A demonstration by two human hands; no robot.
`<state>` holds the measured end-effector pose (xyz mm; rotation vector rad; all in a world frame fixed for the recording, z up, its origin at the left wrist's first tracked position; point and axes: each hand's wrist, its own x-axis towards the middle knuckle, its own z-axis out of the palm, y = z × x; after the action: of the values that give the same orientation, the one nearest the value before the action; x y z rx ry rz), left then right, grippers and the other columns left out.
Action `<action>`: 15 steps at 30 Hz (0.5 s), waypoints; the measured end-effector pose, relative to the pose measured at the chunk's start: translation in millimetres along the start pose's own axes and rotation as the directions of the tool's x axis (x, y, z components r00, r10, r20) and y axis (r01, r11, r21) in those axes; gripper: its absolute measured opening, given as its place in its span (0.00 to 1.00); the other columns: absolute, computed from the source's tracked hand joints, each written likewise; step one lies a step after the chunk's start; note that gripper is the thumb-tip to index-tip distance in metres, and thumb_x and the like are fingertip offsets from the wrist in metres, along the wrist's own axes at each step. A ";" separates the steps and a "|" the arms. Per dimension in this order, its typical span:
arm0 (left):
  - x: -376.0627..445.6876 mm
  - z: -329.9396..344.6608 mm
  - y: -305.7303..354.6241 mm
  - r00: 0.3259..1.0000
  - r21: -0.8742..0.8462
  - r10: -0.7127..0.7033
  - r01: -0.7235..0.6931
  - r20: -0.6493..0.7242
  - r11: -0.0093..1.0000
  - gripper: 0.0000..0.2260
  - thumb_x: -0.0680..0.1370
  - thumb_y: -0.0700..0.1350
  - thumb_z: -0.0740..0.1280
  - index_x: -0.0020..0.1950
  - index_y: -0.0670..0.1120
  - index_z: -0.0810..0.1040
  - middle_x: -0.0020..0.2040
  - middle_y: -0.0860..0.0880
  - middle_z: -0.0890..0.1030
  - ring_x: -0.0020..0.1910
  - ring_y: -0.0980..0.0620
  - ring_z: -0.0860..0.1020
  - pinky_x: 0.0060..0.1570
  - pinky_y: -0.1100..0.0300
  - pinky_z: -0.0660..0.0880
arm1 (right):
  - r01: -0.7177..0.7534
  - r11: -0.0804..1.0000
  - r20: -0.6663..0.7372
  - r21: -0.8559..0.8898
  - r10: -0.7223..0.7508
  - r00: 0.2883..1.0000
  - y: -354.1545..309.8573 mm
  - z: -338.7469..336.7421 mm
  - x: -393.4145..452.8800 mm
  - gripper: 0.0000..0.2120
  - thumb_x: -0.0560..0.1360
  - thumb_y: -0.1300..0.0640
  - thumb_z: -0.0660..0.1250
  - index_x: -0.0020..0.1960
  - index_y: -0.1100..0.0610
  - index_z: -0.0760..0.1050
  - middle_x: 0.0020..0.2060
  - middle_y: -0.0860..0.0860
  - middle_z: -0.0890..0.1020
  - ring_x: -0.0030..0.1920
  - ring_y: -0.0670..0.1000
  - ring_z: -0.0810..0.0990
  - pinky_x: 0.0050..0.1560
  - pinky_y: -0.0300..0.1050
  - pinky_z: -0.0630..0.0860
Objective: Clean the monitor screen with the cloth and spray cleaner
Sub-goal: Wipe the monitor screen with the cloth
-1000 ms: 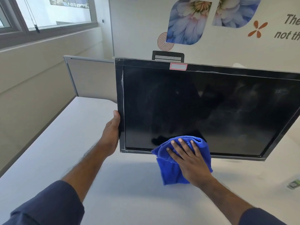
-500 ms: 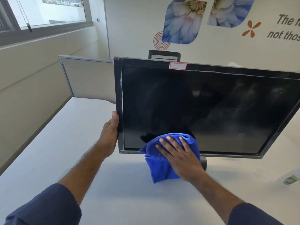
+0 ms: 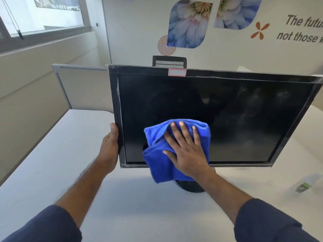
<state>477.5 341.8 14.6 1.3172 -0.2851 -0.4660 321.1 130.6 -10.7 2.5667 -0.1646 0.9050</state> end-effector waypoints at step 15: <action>-3.0 -2.9 5.4 0.994 0.018 -0.044 0.043 0.103 0.999 0.26 0.75 0.71 0.52 0.52 0.60 0.84 0.59 0.57 0.84 0.59 0.57 0.81 0.56 0.59 0.74 | -0.483 0.871 -0.208 0.085 0.490 0.847 101.3 -40.2 51.6 0.31 0.82 0.37 0.50 0.80 0.51 0.55 0.80 0.55 0.54 0.80 0.59 0.49 0.77 0.64 0.48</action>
<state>477.1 346.7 19.4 1.3184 -0.3469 -0.5707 313.8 56.6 84.3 2.4605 -0.7707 1.3774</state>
